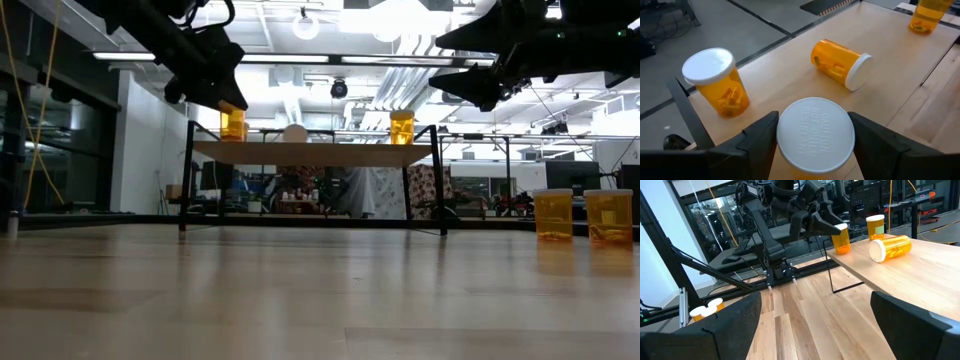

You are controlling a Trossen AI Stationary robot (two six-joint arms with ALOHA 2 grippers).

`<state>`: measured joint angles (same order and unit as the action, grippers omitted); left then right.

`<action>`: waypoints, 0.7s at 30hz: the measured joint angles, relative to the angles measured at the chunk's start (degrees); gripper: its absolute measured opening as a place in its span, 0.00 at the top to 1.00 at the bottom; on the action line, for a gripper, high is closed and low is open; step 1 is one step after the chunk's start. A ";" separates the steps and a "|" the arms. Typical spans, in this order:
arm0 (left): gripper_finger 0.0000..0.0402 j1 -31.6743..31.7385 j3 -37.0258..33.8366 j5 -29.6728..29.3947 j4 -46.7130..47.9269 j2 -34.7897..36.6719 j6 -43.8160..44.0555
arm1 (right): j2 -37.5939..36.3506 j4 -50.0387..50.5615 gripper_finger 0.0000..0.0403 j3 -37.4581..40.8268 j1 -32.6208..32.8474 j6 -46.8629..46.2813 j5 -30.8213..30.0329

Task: Pick and place medicine bottles onto shelf by color
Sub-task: Put the orange pill bottle on the shelf, then adjust the orange pill bottle on the shelf

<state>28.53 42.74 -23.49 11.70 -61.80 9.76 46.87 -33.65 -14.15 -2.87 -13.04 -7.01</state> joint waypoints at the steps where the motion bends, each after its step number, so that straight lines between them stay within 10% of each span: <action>1: 0.44 0.00 0.00 -0.05 0.00 0.00 -0.38 | -0.02 0.00 0.09 0.00 0.02 0.00 0.00; 21: 0.28 -0.50 10.93 6.73 3.58 3.07 -4.82 | 0.13 0.05 0.09 -5.32 -0.11 -1.27 -3.50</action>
<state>28.04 53.67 -16.76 15.28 -58.73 4.93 47.00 -33.60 -19.48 -2.98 -14.31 -10.50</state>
